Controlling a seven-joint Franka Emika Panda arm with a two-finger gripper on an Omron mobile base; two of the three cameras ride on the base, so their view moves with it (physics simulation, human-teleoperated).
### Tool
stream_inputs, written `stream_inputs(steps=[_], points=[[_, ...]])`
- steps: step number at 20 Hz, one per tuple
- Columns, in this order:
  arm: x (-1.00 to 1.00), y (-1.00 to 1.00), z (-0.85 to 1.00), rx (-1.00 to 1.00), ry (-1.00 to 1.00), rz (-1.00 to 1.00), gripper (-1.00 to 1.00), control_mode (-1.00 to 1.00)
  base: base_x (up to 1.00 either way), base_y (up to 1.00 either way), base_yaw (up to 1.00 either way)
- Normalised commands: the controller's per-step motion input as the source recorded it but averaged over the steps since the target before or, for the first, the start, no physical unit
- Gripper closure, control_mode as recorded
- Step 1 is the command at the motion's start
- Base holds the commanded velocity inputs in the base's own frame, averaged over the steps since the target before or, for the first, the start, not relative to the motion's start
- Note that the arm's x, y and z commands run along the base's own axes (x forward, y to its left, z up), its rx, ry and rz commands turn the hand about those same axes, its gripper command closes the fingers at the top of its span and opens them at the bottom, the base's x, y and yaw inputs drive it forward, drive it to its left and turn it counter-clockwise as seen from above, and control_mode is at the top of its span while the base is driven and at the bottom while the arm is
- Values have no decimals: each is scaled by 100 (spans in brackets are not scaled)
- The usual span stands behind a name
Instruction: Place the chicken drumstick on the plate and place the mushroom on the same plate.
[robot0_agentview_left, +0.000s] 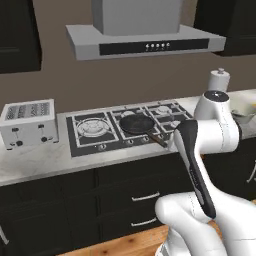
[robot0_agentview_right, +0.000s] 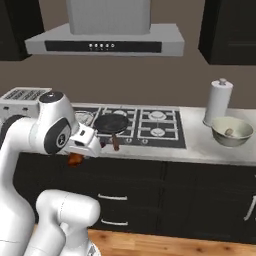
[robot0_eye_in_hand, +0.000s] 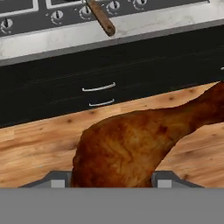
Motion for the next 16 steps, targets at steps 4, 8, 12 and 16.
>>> stream_inputs(steps=[4, 8, 12, 16], points=[[0, 0, 0, 0, 0, 0, 100, 100, -6, -83, -30], [0, 0, 0, 0, 0, 0, 100, 100, 62, -100, 0], [0, 0, 0, 0, 0, 0, 100, 100, 67, -100, 12], [0, 0, 0, 0, 0, 0, 100, 100, 47, -100, 8]])
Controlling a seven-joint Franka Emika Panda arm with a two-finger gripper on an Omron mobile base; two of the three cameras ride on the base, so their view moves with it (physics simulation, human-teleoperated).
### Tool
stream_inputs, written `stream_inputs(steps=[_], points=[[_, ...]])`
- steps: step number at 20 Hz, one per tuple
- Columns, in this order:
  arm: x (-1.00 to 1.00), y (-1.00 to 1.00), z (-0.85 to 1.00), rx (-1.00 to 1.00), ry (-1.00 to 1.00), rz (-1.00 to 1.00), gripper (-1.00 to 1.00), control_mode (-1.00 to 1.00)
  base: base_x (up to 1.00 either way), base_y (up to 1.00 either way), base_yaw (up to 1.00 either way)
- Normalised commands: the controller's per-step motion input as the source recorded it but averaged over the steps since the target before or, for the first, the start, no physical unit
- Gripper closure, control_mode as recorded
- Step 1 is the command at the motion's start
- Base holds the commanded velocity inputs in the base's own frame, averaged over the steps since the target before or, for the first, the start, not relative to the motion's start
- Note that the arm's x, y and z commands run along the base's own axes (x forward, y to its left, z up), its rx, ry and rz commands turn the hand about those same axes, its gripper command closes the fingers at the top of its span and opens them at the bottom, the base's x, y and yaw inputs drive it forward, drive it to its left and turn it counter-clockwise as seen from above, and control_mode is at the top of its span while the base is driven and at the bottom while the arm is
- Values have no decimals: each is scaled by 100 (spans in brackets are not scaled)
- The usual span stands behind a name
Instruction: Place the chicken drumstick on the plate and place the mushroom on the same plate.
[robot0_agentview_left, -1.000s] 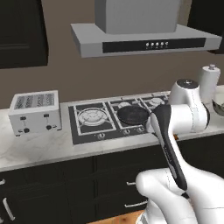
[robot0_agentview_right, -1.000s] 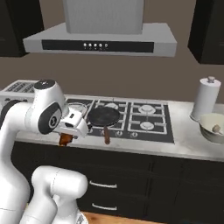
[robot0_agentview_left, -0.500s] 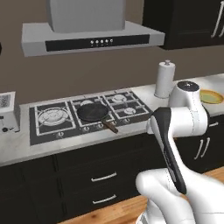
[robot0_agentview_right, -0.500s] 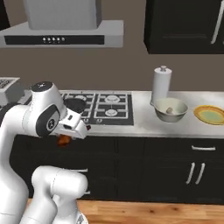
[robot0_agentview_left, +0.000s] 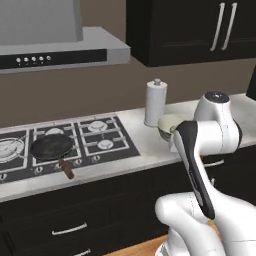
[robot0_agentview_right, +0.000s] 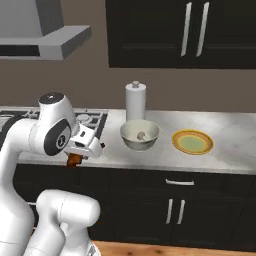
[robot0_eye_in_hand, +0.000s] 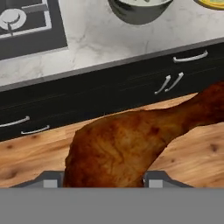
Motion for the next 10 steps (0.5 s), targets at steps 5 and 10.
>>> stream_inputs(steps=[5, 10], points=[[0, 0, 0, 0, 0, 0, 100, 100, 33, -100, 3], [0, 0, 0, 0, 0, 0, 100, 100, 72, -100, 4]])
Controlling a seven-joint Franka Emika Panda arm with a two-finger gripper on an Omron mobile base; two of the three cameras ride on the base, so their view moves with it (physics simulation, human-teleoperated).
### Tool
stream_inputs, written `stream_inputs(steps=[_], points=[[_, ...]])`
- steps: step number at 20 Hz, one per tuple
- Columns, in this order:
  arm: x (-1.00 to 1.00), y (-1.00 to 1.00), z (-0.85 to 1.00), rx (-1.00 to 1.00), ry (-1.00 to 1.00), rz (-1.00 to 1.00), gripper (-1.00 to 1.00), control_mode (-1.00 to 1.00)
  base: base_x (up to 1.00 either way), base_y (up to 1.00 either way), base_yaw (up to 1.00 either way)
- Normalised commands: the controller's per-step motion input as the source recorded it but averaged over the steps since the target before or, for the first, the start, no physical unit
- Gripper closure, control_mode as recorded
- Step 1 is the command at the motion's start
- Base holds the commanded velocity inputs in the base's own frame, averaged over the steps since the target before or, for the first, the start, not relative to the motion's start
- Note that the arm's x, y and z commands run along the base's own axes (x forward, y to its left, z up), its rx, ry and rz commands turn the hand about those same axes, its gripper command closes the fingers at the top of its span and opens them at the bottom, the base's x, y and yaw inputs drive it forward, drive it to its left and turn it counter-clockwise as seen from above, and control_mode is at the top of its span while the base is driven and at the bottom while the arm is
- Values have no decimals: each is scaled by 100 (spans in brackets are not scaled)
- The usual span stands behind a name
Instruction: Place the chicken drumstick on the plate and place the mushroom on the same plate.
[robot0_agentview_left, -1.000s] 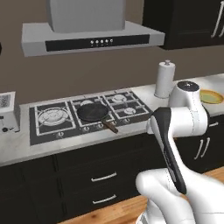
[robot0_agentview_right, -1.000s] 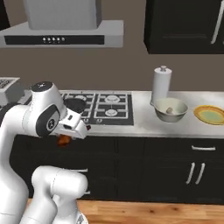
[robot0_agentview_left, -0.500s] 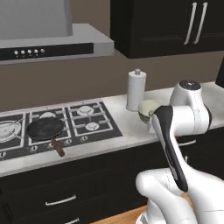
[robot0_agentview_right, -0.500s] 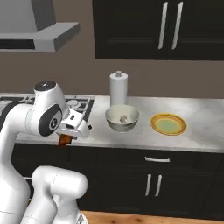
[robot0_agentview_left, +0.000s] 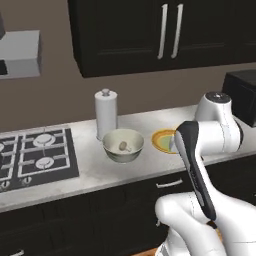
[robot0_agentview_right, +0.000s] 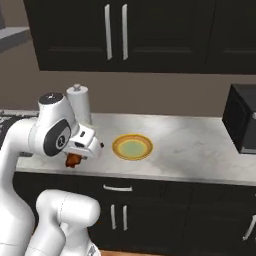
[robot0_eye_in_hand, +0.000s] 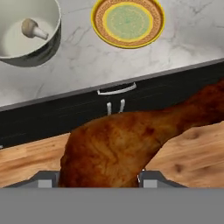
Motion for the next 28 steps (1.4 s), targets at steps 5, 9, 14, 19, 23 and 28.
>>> stream_inputs(steps=[5, 9, 14, 19, 23, 28], points=[[0, 0, 0, 0, 0, 0, 100, 100, 70, -91, 23], [0, 0, 0, 0, 0, 0, 100, 100, 48, -36, 14], [0, 0, 0, 0, 0, 0, 100, 100, 62, -21, 5], [0, 0, 0, 0, 0, 0, 100, 100, 30, 0, 0], [0, 0, 0, 0, 0, 0, 100, 100, 0, 0, 0], [0, 0, 0, 0, 0, 0, 100, 100, 0, 0, 0]])
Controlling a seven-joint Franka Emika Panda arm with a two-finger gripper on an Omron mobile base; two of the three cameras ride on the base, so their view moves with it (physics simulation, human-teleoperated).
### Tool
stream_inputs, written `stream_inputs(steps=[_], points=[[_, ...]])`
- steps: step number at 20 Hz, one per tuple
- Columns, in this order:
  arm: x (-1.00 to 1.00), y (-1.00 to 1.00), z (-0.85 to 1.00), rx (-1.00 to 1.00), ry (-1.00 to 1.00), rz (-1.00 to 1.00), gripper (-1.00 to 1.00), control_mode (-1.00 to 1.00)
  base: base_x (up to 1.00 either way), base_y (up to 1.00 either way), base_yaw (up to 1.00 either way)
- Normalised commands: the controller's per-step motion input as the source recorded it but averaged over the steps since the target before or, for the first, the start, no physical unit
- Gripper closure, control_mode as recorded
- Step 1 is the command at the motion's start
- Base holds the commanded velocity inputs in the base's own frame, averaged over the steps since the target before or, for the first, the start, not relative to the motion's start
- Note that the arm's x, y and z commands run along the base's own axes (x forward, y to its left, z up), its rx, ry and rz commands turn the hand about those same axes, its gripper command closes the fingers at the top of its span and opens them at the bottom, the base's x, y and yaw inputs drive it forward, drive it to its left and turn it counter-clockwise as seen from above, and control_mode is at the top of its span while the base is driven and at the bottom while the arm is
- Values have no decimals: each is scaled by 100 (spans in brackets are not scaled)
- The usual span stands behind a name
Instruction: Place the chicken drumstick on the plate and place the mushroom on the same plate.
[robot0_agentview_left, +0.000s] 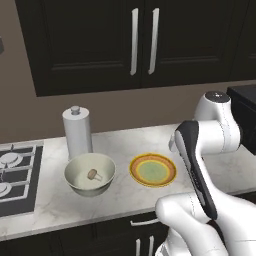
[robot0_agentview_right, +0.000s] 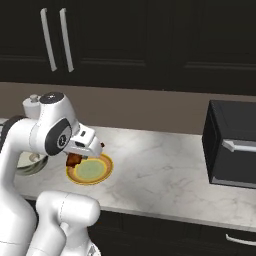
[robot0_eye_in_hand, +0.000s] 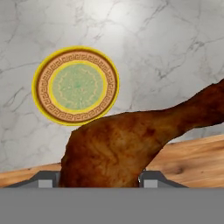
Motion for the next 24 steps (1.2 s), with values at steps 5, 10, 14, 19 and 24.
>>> stream_inputs(steps=[5, 10, 14, 19, 24], points=[[9, 0, -2, 0, 1, 0, 100, -100, 0, 0, 0], [56, 25, -19, 0, 16, 0, 100, -100, 0, 0, 0], [66, 36, -31, 0, 17, 5, 100, -100, 0, 0, 0], [37, 9, -31, 1, 15, 9, 100, -100, 0, 0, 0], [21, 0, -80, 0, 11, 1, 100, -100, 0, 0, 0]])
